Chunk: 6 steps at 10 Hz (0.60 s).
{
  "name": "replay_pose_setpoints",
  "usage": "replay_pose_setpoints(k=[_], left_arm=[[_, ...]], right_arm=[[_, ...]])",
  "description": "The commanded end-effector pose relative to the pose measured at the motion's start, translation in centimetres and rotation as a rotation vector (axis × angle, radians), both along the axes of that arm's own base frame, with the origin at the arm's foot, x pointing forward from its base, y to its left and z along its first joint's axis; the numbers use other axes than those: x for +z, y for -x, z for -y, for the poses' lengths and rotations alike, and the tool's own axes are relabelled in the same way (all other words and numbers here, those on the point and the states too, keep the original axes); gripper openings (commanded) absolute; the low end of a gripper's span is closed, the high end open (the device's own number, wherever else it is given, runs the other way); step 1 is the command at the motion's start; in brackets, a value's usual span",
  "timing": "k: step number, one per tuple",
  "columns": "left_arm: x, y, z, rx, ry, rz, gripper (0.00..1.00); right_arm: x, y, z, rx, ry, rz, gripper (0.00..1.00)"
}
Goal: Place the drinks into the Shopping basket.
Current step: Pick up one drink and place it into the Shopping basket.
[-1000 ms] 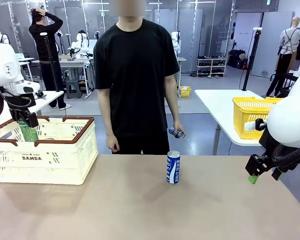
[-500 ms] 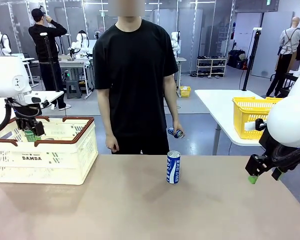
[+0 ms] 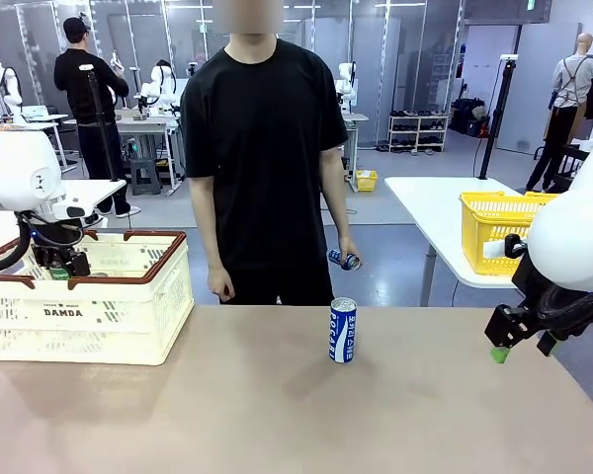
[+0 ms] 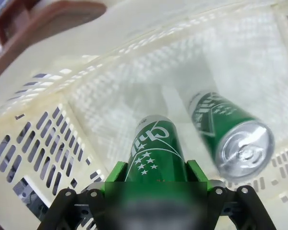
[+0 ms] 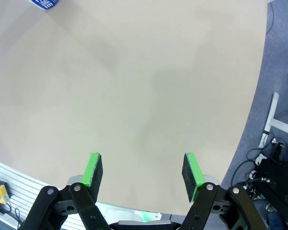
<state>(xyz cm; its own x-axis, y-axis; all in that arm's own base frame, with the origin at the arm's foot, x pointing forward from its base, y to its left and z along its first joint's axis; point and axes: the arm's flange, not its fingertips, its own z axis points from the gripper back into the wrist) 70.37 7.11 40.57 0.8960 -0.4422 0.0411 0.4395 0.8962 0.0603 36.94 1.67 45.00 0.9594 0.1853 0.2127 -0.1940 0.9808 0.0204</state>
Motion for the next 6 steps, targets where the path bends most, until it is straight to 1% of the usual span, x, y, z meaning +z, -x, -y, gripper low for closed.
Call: replay_pose_setpoints(k=[1, 3, 6], left_arm=[[-1.4, -0.4, 0.0, 0.048, 0.003, 0.002, 0.63], [-2.4, -0.8, -0.4, 0.071, 0.023, -0.004, 0.63], [-2.8, -0.7, -1.0, 0.092, 0.033, -0.01, 0.63]], right_arm=[[0.0, 0.1, 0.1, 0.0, -0.001, 0.001, 0.84], [0.0, 0.1, 0.1, 0.0, -0.001, 0.001, 0.84], [0.0, 0.1, 0.1, 0.0, -0.001, 0.001, 0.84]])
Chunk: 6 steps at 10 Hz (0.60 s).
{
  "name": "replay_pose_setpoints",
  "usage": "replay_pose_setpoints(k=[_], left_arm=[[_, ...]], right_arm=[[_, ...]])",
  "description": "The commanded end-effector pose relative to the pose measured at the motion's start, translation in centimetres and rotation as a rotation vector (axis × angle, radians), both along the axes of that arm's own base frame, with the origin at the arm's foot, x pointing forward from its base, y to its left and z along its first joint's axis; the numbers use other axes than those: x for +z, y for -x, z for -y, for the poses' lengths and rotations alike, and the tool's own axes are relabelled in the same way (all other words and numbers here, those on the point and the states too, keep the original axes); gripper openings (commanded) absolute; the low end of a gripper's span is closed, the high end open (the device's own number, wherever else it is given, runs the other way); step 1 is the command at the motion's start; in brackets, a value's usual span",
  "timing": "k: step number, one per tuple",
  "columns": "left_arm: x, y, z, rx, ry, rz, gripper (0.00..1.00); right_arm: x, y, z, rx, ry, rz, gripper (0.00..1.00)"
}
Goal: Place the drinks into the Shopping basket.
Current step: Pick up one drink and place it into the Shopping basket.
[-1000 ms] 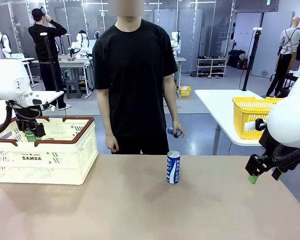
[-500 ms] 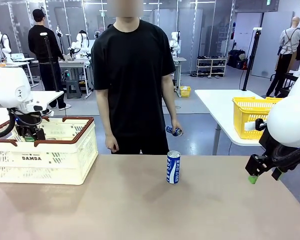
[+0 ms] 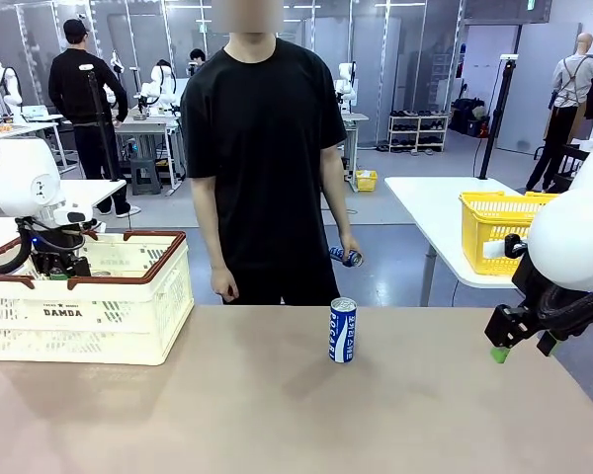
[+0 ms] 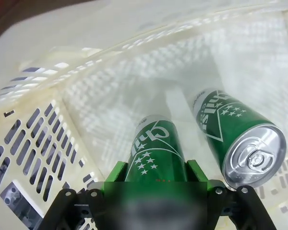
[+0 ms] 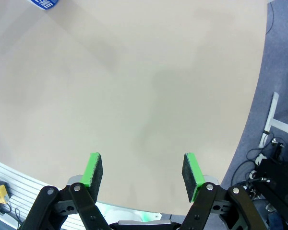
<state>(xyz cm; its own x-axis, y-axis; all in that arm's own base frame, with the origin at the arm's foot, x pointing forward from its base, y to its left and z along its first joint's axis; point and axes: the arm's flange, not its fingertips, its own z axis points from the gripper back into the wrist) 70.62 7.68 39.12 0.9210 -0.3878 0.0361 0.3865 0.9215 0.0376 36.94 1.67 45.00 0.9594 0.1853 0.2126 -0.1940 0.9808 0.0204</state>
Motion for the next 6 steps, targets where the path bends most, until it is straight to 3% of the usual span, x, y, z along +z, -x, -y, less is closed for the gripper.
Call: replay_pose_setpoints(k=[1, 6], left_arm=[[-1.5, -0.5, -0.6, 0.035, 0.036, 0.011, 0.63], [0.3, 0.7, -2.7, 0.051, 0.048, 0.04, 0.63]], right_arm=[[0.0, 0.1, 0.1, 0.0, -0.001, 0.001, 0.84], [0.0, 0.1, 0.1, 0.0, -0.001, 0.001, 0.84]])
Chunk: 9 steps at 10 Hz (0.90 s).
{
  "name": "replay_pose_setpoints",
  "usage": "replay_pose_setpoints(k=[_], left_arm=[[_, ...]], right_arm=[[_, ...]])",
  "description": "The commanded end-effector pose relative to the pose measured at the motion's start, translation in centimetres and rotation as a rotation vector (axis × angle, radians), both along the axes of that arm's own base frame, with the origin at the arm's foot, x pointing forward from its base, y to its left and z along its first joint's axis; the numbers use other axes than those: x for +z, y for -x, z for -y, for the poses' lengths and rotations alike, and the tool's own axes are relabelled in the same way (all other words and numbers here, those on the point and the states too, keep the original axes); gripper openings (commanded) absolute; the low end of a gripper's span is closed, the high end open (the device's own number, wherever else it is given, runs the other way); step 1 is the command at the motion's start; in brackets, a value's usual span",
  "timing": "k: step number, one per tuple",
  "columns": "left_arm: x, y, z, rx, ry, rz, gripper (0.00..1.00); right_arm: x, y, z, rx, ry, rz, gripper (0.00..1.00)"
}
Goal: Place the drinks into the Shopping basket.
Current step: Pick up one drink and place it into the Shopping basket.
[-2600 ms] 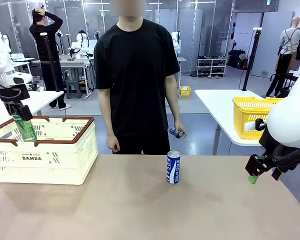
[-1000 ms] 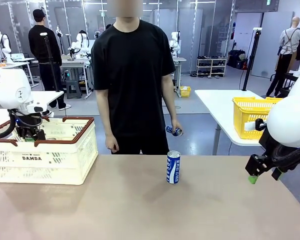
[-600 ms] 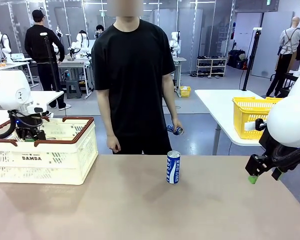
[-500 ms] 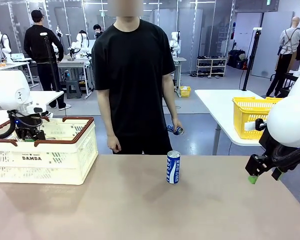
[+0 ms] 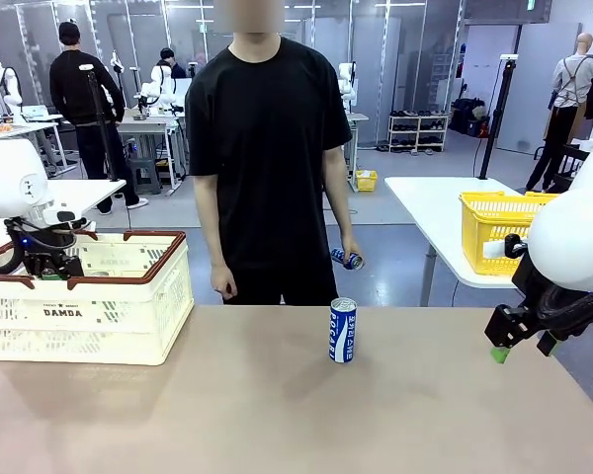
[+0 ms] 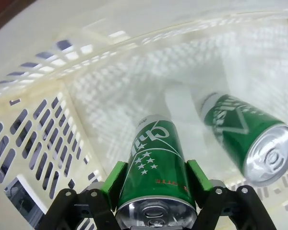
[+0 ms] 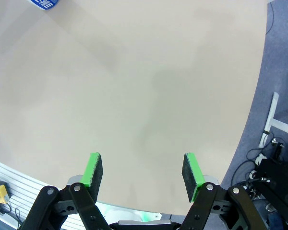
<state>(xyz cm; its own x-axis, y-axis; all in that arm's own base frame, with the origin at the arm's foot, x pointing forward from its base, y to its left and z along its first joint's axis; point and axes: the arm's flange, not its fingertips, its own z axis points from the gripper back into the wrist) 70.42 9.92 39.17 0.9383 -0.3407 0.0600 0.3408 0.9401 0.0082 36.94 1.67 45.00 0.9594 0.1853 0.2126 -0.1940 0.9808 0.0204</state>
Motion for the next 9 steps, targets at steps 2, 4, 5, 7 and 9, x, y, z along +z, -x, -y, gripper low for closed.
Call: replay_pose_setpoints(k=[2, 4, 5, 7, 9], left_arm=[[0.1, 0.5, -1.1, 0.016, 0.003, 0.016, 0.63], [0.2, 0.4, -1.4, 0.012, -0.001, 0.015, 0.63], [0.3, 0.2, -1.1, 0.011, -0.027, 0.004, 0.63], [-0.3, -0.2, -0.9, 0.001, -0.027, -0.014, 0.63], [-0.6, -0.3, -0.4, -0.012, -0.029, -0.016, 0.63]], right_arm=[[0.0, 0.1, 0.1, 0.0, -0.001, 0.001, 0.84], [0.0, 0.1, 0.1, 0.0, -0.001, 0.001, 0.84], [0.0, 0.1, 0.1, 0.0, -0.001, 0.001, 0.84], [0.0, 0.1, 0.1, 0.0, -0.001, 0.001, 0.84], [0.0, 0.1, 0.1, 0.0, -0.001, 0.001, 0.84]])
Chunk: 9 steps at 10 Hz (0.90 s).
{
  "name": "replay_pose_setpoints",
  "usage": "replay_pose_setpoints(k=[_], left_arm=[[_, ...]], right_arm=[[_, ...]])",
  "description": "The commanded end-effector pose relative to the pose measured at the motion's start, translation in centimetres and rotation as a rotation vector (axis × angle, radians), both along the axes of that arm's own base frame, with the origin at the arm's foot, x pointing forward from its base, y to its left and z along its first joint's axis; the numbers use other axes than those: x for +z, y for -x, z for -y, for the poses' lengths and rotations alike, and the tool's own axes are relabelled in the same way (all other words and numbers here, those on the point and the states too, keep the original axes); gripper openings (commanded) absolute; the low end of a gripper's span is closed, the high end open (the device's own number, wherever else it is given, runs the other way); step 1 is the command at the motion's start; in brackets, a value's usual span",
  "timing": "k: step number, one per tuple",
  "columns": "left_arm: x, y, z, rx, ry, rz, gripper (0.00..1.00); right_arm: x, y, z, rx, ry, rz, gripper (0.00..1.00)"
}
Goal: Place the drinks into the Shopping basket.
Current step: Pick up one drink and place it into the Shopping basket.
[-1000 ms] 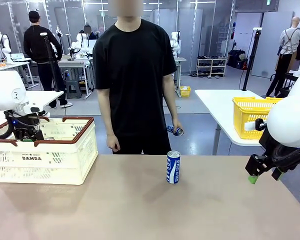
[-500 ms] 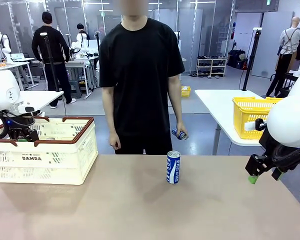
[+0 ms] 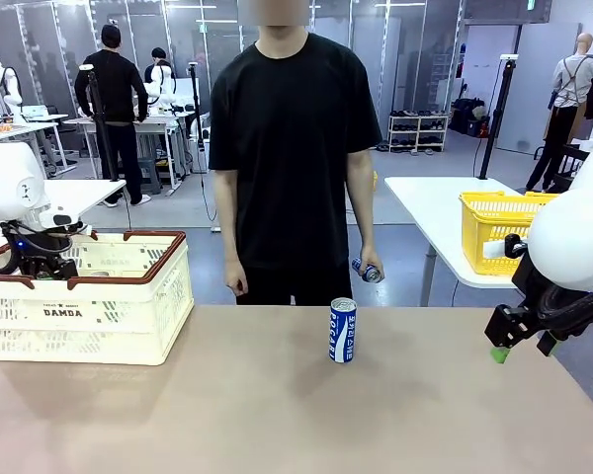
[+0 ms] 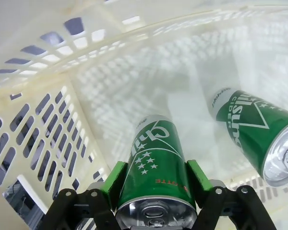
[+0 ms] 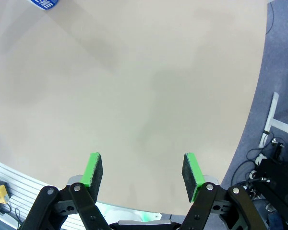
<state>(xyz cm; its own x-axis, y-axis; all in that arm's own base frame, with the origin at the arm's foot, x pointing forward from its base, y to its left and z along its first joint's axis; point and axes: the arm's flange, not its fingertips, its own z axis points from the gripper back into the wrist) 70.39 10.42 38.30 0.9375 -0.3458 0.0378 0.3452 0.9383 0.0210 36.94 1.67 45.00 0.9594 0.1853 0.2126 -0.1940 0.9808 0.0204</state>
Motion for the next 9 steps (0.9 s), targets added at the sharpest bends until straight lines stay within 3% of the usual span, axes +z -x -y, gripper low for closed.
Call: replay_pose_setpoints(k=[1, 7, 9], left_arm=[[0.1, -0.33, 0.16, -0.016, -0.016, -0.005, 0.63], [-0.56, -0.18, 0.86, -0.022, -0.032, -0.029, 0.63], [-0.43, -0.05, 0.88, -0.029, -0.043, -0.03, 0.82]], right_arm=[[0.05, 0.06, 0.12, 0.0, -0.001, 0.001, 0.84], [0.05, 0.06, 0.12, 0.0, -0.001, 0.001, 0.84], [0.05, 0.06, 0.12, 0.0, -0.001, 0.001, 0.84]])
